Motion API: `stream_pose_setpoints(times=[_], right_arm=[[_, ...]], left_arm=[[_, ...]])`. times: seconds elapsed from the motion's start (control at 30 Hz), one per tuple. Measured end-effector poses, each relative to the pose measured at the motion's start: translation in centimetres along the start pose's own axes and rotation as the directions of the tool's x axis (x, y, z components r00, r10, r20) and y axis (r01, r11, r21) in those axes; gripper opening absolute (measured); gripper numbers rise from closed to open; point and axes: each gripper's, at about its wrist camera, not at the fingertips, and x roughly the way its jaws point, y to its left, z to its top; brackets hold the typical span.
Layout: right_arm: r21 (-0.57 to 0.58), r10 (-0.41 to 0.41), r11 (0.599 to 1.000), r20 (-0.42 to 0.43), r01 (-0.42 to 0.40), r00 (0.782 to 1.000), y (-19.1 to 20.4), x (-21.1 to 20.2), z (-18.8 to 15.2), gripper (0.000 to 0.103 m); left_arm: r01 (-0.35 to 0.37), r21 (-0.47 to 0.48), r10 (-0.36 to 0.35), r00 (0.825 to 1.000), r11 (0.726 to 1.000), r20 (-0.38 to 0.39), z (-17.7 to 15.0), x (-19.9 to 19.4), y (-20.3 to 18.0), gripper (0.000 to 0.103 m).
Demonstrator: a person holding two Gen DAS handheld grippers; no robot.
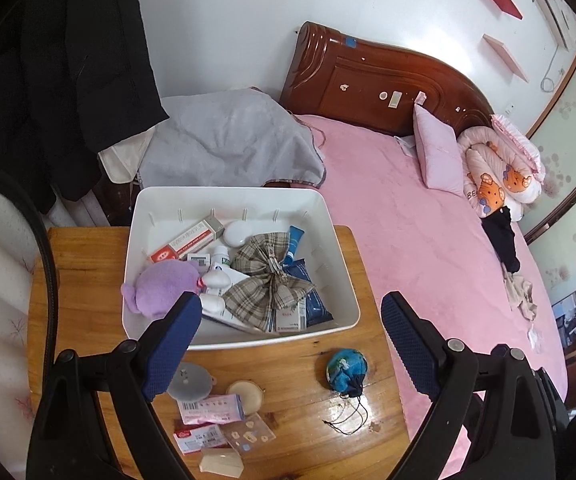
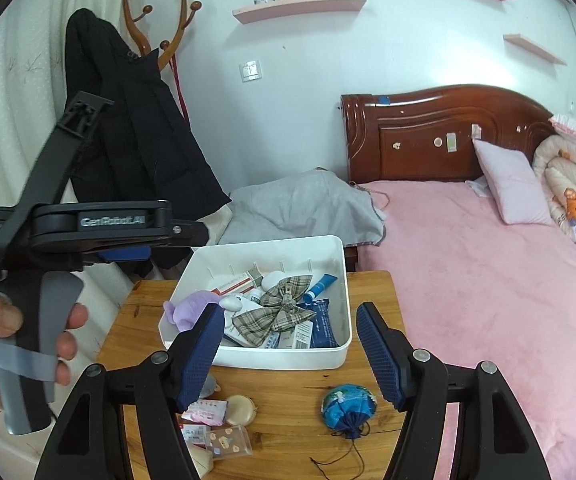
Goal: Organize objects
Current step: 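Withdraw both grippers from the tray toward the items on the table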
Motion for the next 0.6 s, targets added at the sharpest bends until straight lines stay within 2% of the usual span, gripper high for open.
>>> stream_pose_setpoints(times=[0.4, 0.53, 0.6], right_arm=[[-0.051, -0.027, 0.998, -0.013, 0.027, 1.0, -0.6, -0.7, -2.0, 0.07], [-0.047, -0.045, 0.998, -0.024, 0.044, 0.999, -1.9, -0.6, -2.7, 0.07], [-0.036, -0.05, 0.998, -0.034, 0.049, 0.998, -2.6, -0.3, -3.0, 0.075]], left_arm=[[-0.019, -0.015, 0.02, 0.998, 1.0, 0.059, -3.8, -2.3, 0.9, 0.093], [-0.025, -0.022, 0.026, 0.998, 0.999, 0.05, -5.0, -1.9, 1.4, 0.093], [-0.034, -0.027, 0.035, 0.999, 0.999, 0.036, -5.7, -1.4, 1.8, 0.093]])
